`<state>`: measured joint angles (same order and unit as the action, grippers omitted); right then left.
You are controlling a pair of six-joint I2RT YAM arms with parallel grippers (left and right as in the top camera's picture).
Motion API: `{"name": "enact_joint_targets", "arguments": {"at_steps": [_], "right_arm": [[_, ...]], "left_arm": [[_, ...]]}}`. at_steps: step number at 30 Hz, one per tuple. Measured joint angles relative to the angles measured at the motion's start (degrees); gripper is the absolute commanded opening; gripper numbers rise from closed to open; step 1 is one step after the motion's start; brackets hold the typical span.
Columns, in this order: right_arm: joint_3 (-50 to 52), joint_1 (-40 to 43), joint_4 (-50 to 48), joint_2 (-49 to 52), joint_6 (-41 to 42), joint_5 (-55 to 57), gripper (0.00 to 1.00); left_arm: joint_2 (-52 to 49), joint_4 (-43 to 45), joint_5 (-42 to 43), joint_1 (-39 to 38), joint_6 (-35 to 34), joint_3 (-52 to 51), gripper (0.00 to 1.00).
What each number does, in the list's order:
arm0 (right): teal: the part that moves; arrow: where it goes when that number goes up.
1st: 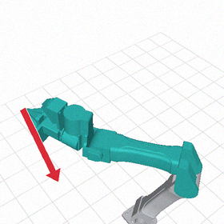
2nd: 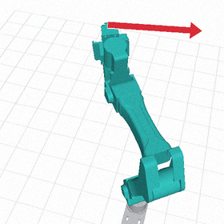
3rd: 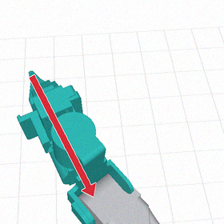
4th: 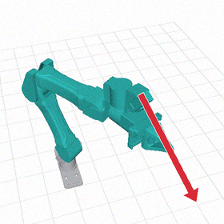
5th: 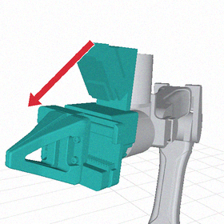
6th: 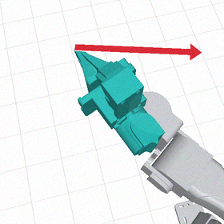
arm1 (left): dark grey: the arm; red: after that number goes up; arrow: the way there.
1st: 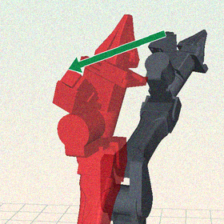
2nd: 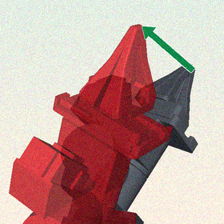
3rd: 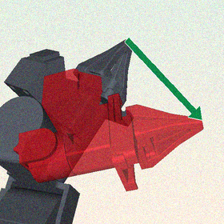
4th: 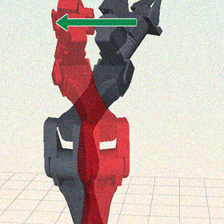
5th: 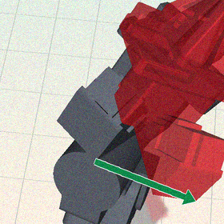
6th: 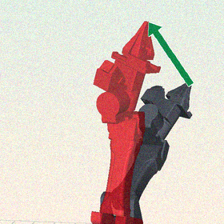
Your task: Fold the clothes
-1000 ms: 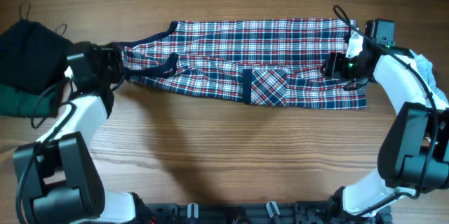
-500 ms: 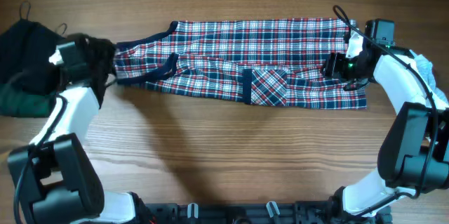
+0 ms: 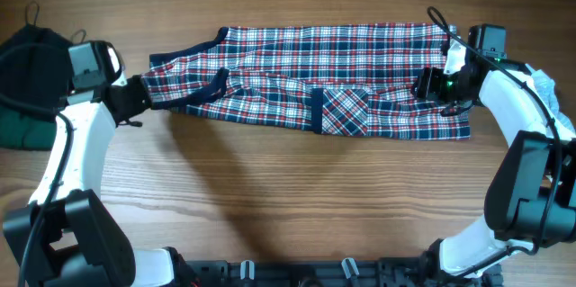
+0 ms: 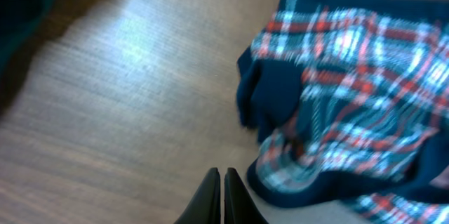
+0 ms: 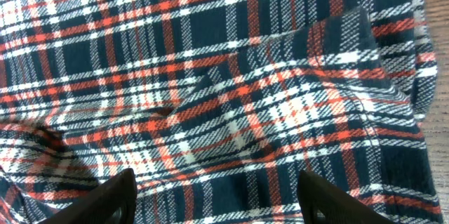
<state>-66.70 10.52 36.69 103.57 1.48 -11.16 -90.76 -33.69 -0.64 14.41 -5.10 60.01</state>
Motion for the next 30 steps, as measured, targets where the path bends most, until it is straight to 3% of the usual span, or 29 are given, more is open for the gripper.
{"name": "enact_joint_targets", "arguments": {"at_steps": [6,14,18,23,27,30], "right_arm": [[0.00,0.00,-0.02,0.00,0.00,0.00,0.74],[0.00,0.00,0.15,0.00,-0.24,0.00,0.74],[0.00,0.00,0.15,0.00,-0.24,-0.02,0.74],[0.00,0.00,0.15,0.00,-0.24,-0.02,0.74],[0.00,0.00,0.17,0.00,-0.24,0.00,0.74],[0.00,0.00,0.17,0.00,-0.24,-0.02,0.74]], "left_arm": [[-0.11,-3.26,-5.09,-2.86,4.00,0.02,0.04],[-11.34,2.45,-6.19,-5.64,4.46,-0.02,0.04],[-12.24,3.41,-6.14,-5.64,4.66,-0.04,0.04],[-8.59,5.03,-0.35,-5.64,4.61,-0.13,0.04],[-2.21,12.39,3.67,-5.64,4.48,-0.13,0.10],[-1.77,16.41,7.58,-5.64,4.37,-0.11,0.09]]}}
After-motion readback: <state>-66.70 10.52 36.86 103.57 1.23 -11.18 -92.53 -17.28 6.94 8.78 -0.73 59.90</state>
